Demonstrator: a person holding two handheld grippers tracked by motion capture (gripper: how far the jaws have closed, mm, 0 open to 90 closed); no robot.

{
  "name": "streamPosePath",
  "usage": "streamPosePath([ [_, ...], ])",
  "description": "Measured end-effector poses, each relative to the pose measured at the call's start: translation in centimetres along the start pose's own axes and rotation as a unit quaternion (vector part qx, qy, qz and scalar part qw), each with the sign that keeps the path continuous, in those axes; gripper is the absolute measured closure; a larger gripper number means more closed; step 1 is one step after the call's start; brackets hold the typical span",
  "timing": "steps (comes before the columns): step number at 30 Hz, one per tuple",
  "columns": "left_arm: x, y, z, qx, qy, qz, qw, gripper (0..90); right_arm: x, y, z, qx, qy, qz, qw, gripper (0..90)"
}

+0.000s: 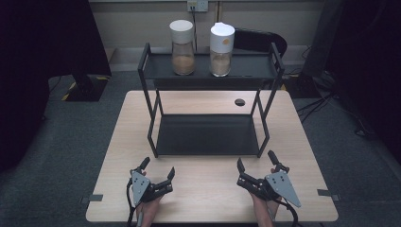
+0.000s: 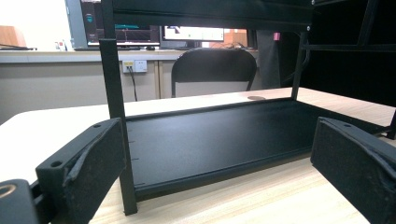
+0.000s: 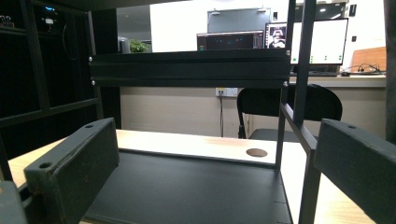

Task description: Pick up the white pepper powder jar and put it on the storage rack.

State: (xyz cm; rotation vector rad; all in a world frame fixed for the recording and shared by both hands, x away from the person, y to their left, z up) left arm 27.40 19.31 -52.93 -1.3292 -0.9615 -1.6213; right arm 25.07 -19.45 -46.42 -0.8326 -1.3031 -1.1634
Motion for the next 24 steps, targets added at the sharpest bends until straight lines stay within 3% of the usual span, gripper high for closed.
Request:
streamPosePath([
  [24,0.0,0.0,0.0,0.0,0.0,0.0,1.0,2.5,-3.2,-1.0,-0.6,0.001,-0.005,0.014,0.9999,0.0],
])
Point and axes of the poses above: each handheld gripper's, and its own axes: y roughly forward along the jaws, x roughly out of its top, z roughly to its left, the point moved 10 cm from there along y, roughly forward along the jaws, and after that the axes turned 8 degrees about y, right-handed, at the moved point
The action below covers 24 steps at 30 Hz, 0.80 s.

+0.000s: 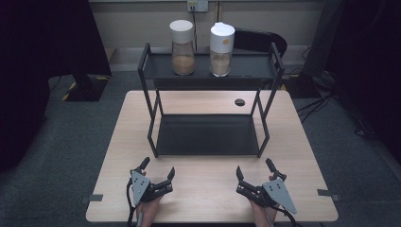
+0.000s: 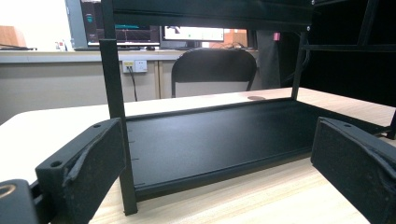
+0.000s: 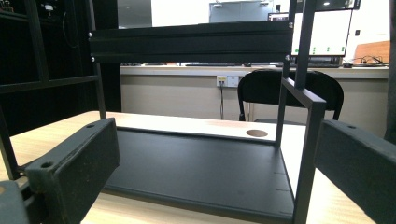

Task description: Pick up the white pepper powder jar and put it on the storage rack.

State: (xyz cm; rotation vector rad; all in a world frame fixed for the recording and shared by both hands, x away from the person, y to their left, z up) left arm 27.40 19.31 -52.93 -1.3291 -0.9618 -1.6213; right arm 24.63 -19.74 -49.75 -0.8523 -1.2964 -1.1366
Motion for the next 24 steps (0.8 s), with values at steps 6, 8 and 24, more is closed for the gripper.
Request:
streamPosePath([
  [6,0.0,0.0,0.0,0.0,0.0,0.0,1.0,2.4,-0.7,-0.2,-0.1,-0.003,-0.002,0.005,1.0,0.0],
  [8,0.0,0.0,0.0,0.001,0.0,0.0,1.0,2.4,-1.0,-0.2,-0.2,-0.004,-0.001,0.008,1.0,0.0],
  [24,0.0,0.0,0.0,0.002,0.0,0.0,1.0,2.3,-2.7,-0.5,-0.7,-0.017,-0.005,0.021,0.9996,0.0],
])
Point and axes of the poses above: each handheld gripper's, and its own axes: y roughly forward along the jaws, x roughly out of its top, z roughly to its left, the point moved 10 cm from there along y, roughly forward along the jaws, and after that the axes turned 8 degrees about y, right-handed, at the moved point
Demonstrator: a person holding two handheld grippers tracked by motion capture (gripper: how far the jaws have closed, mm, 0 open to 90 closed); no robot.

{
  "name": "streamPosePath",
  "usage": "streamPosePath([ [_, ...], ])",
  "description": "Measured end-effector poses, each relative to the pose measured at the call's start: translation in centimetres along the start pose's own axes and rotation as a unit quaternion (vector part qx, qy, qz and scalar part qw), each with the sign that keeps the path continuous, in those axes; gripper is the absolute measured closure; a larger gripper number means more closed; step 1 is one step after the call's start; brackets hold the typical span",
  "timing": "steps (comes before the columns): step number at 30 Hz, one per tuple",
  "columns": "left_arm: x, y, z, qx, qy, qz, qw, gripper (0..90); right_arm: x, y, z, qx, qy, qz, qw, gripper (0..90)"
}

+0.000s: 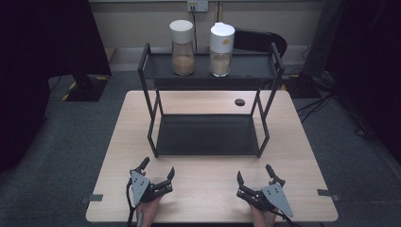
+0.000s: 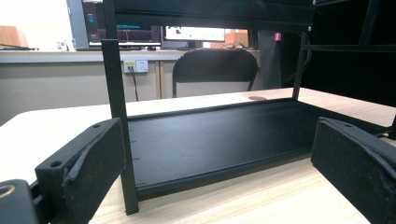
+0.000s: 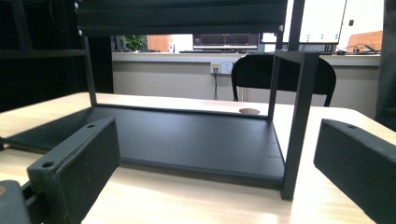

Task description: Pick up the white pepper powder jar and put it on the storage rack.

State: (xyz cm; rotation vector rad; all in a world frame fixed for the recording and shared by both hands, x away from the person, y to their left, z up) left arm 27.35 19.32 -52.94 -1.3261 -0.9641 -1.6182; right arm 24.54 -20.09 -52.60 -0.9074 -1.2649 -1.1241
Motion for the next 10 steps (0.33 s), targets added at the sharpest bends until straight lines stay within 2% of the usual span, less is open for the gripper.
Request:
streamPosePath([
  [10,0.0,-0.02,-0.03,0.001,0.0,0.0,1.0,2.3,-0.41,-0.24,0.03,-0.004,-0.003,-0.005,1.0,0.0],
])
Point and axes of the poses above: each handheld gripper's, and its own axes: y roughly forward along the jaws, x roughly out of its top, z roughly to its left, the point moved 10 cm from there along y, roughly forward along the jaws, and after that the axes turned 8 degrees about y, right-handed, at the moved point
